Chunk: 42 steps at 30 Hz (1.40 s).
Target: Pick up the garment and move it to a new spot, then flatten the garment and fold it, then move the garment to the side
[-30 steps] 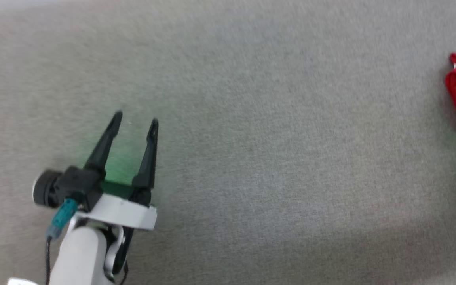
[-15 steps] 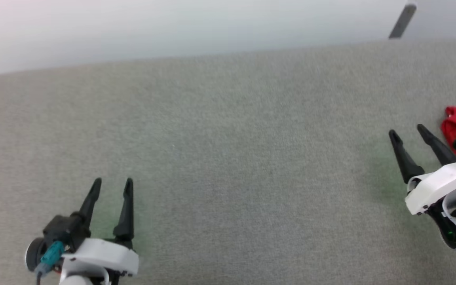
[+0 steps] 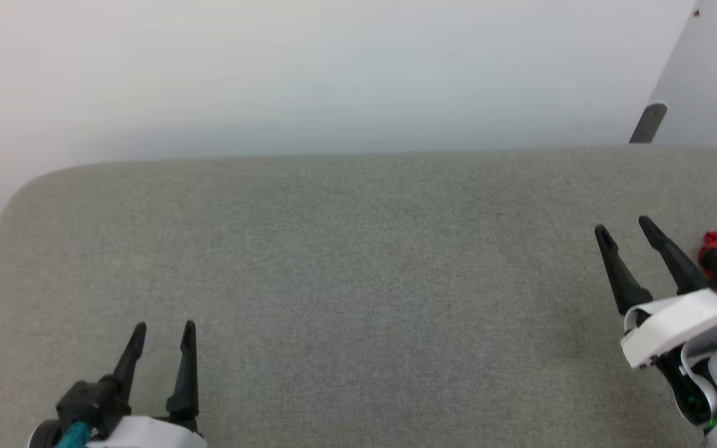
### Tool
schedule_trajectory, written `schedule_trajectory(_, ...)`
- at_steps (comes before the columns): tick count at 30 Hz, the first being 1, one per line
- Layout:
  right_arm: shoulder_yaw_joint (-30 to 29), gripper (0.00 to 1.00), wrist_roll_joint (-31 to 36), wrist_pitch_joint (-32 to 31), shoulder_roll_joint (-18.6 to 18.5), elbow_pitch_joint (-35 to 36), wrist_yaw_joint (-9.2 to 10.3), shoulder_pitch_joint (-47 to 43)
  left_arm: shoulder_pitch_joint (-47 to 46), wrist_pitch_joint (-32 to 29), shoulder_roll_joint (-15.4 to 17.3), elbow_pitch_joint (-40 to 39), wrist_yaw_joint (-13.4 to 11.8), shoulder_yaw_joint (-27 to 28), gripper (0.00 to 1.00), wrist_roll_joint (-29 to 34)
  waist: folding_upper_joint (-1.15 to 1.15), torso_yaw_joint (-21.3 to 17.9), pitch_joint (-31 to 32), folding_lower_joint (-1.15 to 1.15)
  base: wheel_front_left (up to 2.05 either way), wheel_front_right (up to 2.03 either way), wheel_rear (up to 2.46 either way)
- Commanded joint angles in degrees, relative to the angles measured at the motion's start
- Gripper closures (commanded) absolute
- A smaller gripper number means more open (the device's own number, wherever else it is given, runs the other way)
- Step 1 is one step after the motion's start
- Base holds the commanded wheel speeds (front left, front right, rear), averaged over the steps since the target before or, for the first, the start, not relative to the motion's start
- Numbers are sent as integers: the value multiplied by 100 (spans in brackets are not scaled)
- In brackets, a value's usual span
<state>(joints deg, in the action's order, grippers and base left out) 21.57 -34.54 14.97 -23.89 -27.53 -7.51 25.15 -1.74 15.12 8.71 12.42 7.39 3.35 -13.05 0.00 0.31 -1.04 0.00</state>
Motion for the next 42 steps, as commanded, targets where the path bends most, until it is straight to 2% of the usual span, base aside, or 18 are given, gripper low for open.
schedule_trajectory(1,-76,0,71,24,10,90,4,-150,108,-4,-25,-54,12,24,0,35,0,89,126,0,0,0,0)
schedule_trajectory(15,-1047,0,433,-82,-25,1070,4,-1452,793,-4,-176,-670,12,74,0,94,0,123,303,0,0,0,0)
schedule_trajectory(26,-2011,0,684,-563,309,2197,4,-2390,1142,-4,-90,-1118,13,16,0,-49,0,202,264,0,0,0,0)
schedule_trajectory(32,-2225,0,816,-745,534,2536,4,-2591,1146,-4,-103,-1149,13,0,0,-48,0,218,220,0,0,0,0)
schedule_trajectory(42,-2305,0,888,-823,742,2717,4,-2680,1055,-4,-96,-1187,13,-7,0,-21,0,218,190,0,0,0,0)
